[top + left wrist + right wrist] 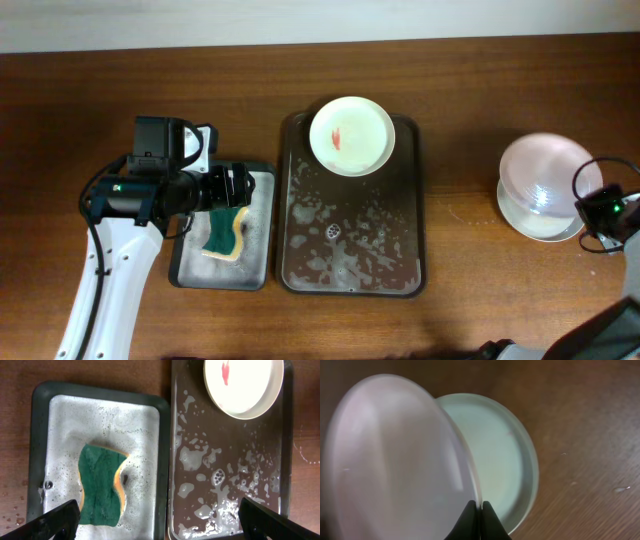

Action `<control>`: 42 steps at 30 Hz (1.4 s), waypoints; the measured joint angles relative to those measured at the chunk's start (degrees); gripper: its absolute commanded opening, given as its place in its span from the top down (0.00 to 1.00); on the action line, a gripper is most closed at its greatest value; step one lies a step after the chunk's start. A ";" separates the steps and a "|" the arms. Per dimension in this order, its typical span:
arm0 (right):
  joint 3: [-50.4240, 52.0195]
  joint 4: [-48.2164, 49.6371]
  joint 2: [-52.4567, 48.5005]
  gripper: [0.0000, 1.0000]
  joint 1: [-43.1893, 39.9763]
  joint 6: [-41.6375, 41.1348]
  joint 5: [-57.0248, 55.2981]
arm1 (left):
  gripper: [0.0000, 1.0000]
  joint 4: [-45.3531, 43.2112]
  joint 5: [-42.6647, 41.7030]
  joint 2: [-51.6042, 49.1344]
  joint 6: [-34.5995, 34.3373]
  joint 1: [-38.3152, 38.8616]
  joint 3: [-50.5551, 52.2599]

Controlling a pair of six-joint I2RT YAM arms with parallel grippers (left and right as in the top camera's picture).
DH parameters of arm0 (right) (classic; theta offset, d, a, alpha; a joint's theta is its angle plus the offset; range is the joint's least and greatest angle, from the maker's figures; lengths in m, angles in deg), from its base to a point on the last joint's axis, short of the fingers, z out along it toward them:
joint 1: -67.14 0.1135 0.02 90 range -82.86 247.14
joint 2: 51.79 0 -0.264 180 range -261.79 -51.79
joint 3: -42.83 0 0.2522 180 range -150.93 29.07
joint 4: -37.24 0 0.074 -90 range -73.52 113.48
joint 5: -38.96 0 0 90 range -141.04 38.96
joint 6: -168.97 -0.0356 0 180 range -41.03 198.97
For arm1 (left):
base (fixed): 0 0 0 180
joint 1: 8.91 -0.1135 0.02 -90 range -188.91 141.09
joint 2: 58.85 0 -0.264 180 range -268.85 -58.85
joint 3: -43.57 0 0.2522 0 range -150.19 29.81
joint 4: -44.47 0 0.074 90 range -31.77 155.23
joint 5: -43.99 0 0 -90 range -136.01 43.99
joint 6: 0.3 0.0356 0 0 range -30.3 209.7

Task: Clean dirty plates on tray and stack at the side
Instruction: 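Lift the pink plate with the right gripper and stack it on the right plate, then grasp the last white plate with the right gripper and pull it toward center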

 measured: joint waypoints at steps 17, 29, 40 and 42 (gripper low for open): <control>-10.62 20.83 -18.86 0.52 54.69 20.52 -6.60 | 0.01 -0.15 -0.15 0.02 0.00 0.00 0.02; -10.34 13.22 -13.62 0.96 54.64 10.88 -5.53 | 0.01 -0.17 -0.17 0.00 0.00 0.00 -0.02; 1.68 -9.70 -1.79 0.78 64.04 -14.99 -5.77 | 0.01 -0.09 -0.20 0.00 0.00 0.00 -0.09; 2.32 -7.30 -2.54 0.64 65.18 -14.10 -6.97 | 0.01 0.61 -0.66 0.00 0.00 0.00 -0.09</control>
